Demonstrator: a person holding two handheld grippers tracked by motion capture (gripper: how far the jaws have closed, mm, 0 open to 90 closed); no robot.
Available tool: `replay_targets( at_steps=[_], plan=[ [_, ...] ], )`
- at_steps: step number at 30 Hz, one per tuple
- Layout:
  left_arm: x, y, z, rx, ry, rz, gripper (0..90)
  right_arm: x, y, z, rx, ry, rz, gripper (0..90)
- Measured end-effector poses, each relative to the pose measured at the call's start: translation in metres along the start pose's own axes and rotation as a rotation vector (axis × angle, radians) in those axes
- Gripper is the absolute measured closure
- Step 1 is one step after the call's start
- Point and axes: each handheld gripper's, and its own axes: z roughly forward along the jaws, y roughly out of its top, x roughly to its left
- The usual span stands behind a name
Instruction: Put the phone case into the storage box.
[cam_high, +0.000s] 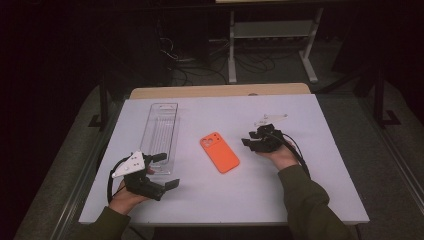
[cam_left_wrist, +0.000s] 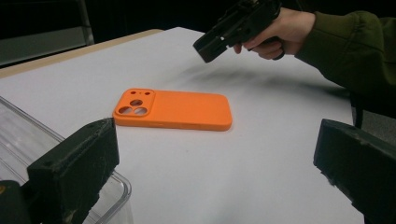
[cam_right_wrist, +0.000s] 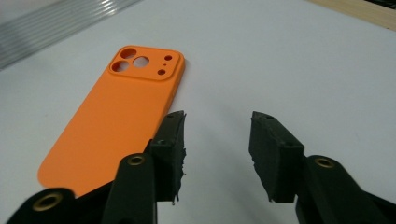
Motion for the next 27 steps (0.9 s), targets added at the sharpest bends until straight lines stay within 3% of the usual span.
replay_targets(
  at_steps=[8, 20, 27],
  plan=[
    [0.000, 0.000, 0.000, 0.001, 0.001, 0.000, 0.0, 0.000, -0.016, -0.027, -0.046, -0.029, 0.007, 31.6],
    [0.000, 0.000, 0.000, -0.005, 0.002, 0.001, 0.0, 0.004, -0.045, -0.055, -0.125, -0.011, 0.039, 13.5],
    [-0.001, 0.000, 0.000, -0.004, 0.003, -0.001, 0.0, 0.008, -0.060, -0.064, -0.131, -0.027, 0.039, 5.2]
  ],
)
